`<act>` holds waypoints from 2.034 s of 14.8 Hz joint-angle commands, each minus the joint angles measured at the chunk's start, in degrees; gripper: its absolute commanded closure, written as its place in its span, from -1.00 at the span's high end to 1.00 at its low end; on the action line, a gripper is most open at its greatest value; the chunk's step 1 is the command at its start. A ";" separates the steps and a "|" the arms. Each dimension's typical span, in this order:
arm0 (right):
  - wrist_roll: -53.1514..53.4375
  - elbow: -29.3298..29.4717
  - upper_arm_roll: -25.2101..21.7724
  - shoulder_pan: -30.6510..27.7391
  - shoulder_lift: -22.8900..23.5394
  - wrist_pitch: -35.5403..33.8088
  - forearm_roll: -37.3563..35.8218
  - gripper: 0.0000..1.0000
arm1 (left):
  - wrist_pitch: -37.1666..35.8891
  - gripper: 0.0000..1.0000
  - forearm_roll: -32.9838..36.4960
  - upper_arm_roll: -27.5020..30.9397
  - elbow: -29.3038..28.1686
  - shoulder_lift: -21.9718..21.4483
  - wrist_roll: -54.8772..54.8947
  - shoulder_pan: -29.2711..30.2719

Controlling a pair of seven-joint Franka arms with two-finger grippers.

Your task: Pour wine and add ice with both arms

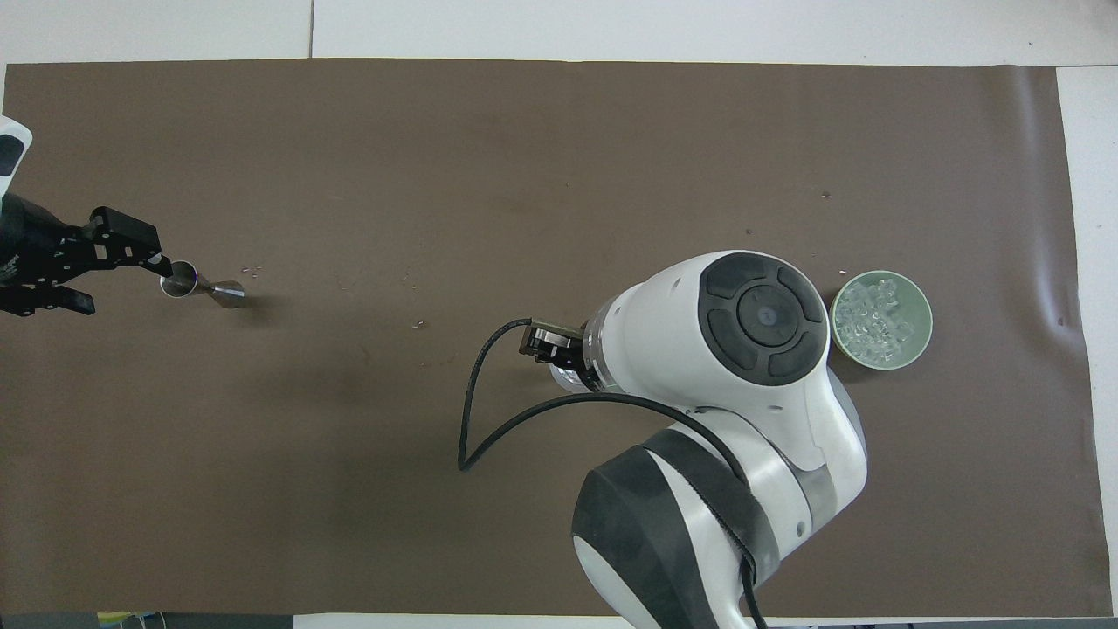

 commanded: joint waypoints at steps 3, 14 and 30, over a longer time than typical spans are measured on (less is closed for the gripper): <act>-0.47 0.21 -0.07 -5.99 -3.71 -3.39 -2.58 1.00 | -0.29 1.00 1.67 0.28 -0.09 -3.78 9.88 -3.37; -31.12 2.68 -0.42 -28.58 -6.62 -19.75 -12.86 1.00 | -7.06 1.00 6.24 0.54 6.34 -3.07 14.01 -4.95; -51.18 15.22 -0.43 -41.07 -4.51 -32.31 -16.48 1.00 | -6.63 1.00 6.41 -1.92 3.35 -4.65 15.60 -1.79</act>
